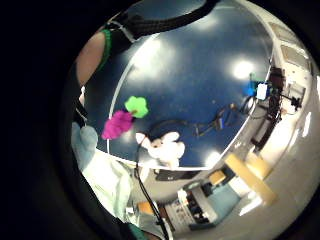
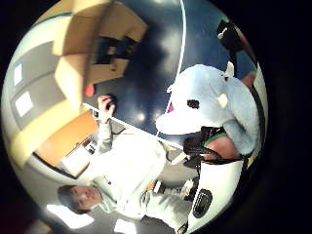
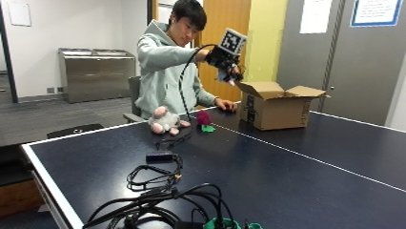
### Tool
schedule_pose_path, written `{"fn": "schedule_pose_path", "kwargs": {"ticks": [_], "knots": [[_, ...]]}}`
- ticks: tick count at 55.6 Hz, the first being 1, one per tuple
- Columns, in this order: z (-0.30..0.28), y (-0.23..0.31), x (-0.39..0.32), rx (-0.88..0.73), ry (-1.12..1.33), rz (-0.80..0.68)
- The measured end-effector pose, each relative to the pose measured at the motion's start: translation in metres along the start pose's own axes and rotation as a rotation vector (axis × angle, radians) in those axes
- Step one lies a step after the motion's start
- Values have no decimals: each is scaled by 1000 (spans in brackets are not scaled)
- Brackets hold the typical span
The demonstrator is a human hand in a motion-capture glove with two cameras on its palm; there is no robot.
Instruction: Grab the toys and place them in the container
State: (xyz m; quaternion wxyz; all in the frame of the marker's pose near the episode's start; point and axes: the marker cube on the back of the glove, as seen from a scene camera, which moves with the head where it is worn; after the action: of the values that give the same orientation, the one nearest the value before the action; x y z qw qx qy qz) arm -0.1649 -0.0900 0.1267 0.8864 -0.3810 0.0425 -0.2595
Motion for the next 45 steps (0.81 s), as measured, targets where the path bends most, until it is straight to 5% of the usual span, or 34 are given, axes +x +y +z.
{"fn": "schedule_pose_path", "kwargs": {"ticks": [3, 9, 14, 17, 27, 36, 40, 45], "knots": [[-33, -7, -45, 75, -102, 213], [-86, -4, -100, 256, -122, -147], [-116, -30, -130, 382, -103, 82], [-130, -44, -147, 428, -138, 88], [-123, -74, -125, 394, -16, 283], [-114, -53, -143, 330, -67, 194], [-107, -25, -151, 351, -136, -29], [-85, -2, -128, 353, -97, 34]]}}
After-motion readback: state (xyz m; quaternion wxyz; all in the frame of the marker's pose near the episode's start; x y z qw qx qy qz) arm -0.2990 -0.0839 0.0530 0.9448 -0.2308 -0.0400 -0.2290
